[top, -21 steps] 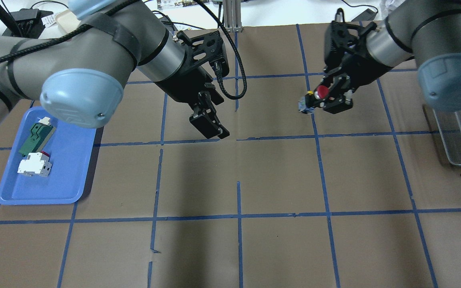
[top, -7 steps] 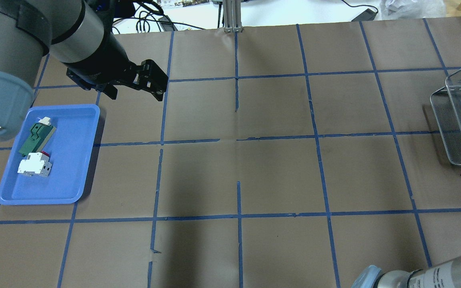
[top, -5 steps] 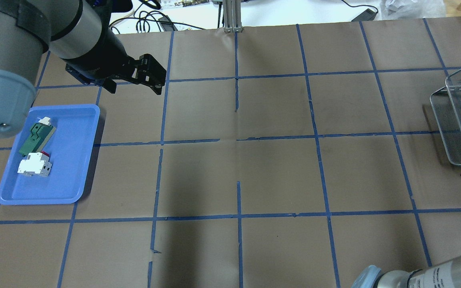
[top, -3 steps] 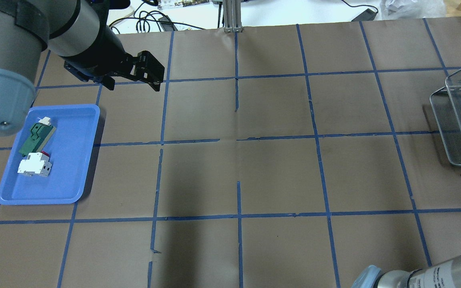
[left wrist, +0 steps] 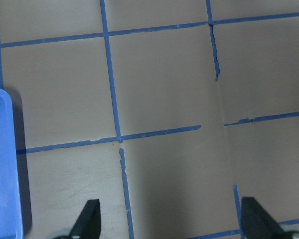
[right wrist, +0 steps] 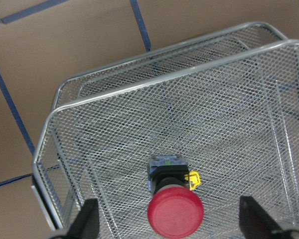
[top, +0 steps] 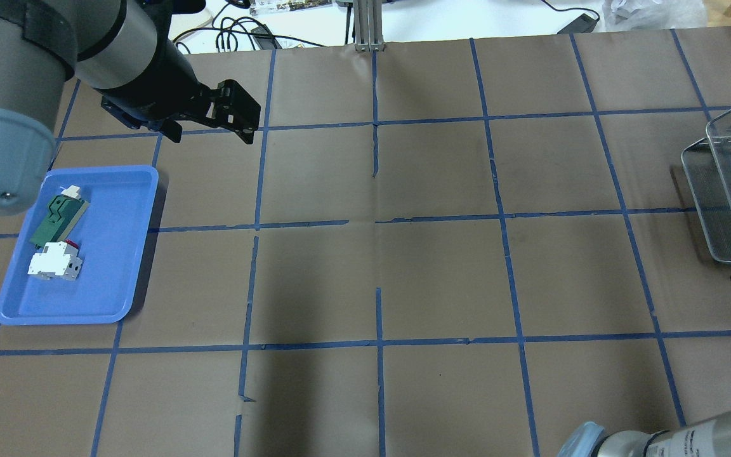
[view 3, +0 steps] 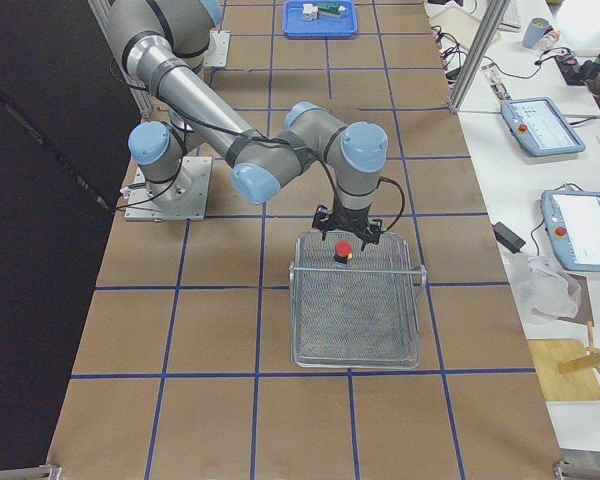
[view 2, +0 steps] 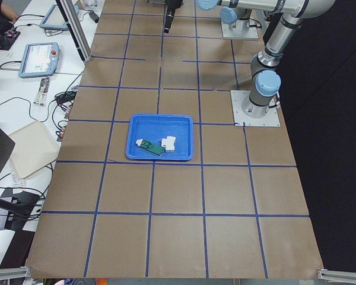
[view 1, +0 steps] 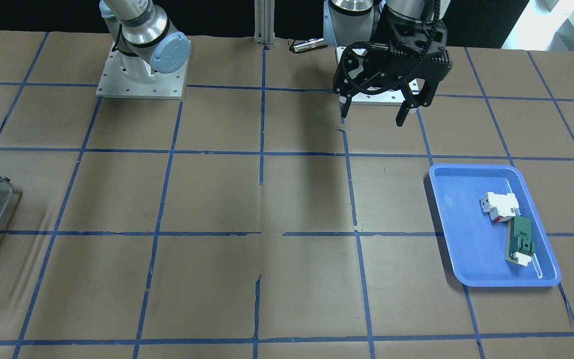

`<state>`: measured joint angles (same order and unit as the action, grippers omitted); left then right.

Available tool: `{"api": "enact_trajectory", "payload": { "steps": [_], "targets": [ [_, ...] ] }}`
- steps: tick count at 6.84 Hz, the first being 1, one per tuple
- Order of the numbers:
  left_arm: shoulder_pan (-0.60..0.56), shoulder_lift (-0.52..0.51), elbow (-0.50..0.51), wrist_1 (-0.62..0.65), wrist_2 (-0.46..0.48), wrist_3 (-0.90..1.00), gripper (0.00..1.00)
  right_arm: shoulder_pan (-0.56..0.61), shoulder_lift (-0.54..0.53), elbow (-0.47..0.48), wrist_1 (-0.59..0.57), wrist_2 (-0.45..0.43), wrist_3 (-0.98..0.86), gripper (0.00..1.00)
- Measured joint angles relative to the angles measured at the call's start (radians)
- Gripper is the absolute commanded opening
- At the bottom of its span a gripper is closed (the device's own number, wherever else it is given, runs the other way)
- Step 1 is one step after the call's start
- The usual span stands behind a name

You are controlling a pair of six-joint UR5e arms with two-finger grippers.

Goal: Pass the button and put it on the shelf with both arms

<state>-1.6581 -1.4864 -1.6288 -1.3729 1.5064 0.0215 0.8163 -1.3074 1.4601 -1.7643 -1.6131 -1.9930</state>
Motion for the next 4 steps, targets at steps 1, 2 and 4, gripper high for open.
{"api": "enact_trajectory", "payload": {
  "steps": [1, 2, 4],
  "targets": [
    [-0.001, -0.003, 0.006, -0.003, 0.002, -0.003, 1.00, 0.038, -0.043, -0.001, 0.049, -0.001, 0.072, 1.00],
    [-0.001, -0.007, 0.016, -0.010, 0.005, -0.009, 1.00, 0.105, -0.089, -0.003, 0.114, -0.002, 0.188, 1.00],
    [-0.001, -0.025, 0.047, -0.017, 0.006, -0.036, 1.00, 0.296, -0.203, 0.011, 0.240, 0.002, 0.534, 1.00]
  ]
}}
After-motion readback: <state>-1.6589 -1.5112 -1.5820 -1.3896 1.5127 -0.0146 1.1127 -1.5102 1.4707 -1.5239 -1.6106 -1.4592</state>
